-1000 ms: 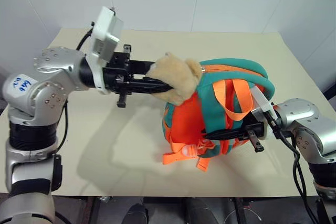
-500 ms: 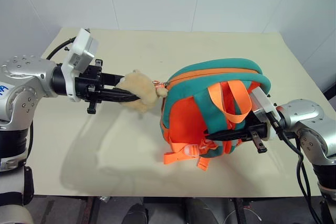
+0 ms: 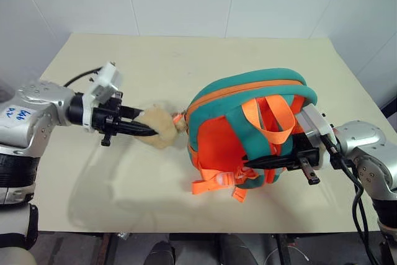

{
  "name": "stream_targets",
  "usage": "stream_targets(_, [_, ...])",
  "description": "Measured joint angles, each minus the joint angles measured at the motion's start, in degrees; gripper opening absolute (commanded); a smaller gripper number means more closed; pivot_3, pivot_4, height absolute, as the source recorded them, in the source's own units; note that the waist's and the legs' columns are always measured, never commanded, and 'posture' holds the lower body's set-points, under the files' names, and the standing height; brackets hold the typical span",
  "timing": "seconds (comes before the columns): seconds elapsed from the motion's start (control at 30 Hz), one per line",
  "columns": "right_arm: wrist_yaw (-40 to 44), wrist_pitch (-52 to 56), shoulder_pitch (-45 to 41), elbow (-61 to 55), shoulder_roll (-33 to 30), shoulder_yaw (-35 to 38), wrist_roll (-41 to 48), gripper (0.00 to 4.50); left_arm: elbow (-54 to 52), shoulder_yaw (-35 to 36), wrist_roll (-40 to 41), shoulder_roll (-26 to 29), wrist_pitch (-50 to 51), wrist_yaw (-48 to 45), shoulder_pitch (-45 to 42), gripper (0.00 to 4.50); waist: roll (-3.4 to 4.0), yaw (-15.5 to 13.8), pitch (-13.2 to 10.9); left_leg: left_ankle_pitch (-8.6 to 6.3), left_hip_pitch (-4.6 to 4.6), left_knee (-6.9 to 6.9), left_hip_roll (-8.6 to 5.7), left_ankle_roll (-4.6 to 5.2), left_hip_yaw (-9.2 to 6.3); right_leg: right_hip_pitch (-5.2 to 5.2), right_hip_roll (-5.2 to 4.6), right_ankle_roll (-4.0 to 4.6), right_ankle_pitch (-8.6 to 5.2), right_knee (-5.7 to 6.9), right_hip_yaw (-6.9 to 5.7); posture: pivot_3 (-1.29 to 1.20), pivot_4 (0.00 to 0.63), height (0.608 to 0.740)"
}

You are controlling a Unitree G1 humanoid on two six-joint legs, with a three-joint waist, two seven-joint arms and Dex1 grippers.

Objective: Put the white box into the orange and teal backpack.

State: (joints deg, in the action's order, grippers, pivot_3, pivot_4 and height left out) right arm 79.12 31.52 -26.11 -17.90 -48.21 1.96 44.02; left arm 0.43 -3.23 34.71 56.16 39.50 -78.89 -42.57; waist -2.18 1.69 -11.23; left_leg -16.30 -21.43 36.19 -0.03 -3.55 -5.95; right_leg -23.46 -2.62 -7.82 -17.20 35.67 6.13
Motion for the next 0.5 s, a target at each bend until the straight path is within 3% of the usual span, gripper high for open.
stream_targets(0.5, [-5.1,-0.1,0.5,-1.2,4.4,3.3,4.3,0.52,1.3,-6.0,-4.2,-1.9,-0.6,-4.3,0.5,1.11,0.01,-0.1,0.0,0.00,0.00,-0.02,0.00,0.01,0.00,0.00,0.01,0.00,0.00,0.00,0.00,0.00,0.150,0.740])
